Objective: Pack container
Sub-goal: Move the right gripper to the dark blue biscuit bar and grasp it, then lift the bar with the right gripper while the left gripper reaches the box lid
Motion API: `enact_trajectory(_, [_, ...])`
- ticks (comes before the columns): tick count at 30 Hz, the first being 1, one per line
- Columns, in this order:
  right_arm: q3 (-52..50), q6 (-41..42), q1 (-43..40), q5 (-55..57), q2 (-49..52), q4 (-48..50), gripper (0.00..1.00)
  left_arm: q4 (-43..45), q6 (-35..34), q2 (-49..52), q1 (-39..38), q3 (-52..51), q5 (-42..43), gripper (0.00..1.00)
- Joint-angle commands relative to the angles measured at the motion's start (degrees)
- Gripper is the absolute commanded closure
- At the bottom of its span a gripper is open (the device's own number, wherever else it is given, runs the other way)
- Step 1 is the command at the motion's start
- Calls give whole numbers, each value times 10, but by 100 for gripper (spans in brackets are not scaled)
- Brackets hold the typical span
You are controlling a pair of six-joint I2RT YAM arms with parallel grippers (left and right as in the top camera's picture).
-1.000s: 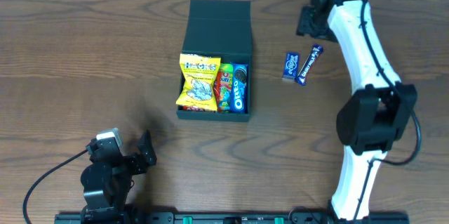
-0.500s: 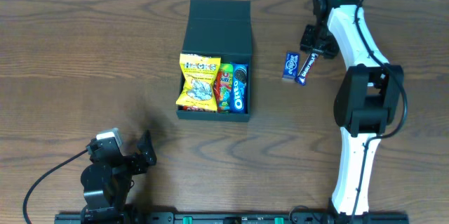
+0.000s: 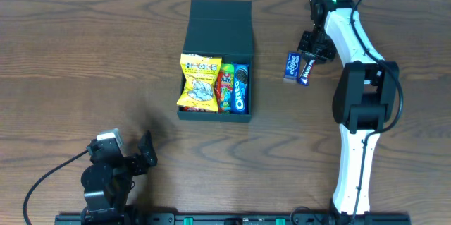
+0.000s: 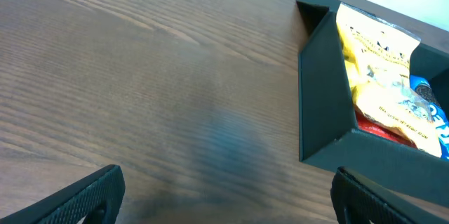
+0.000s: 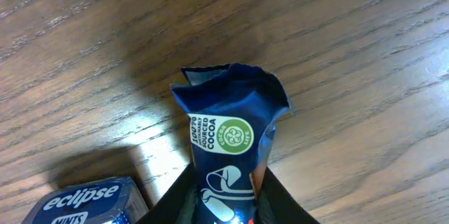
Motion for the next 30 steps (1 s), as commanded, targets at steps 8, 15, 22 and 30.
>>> enact_trajectory(8, [31, -42, -26, -4, -25, -46, 85, 8, 2, -3, 0, -8, 2, 5])
enact_trajectory(15, [50, -106, -21, -41, -117, -76, 87, 30, -10, -3, 0, -8, 61, 5])
enact_trajectory(22, [50, -156, 4, -96, -230, -76, 84, 210, 34, 28, 0, -6, 219, 5])
enact_trajectory(30, [50, -175, 48, -108, -252, -71, 83, 273, 105, 263, -6, 94, 289, 5])
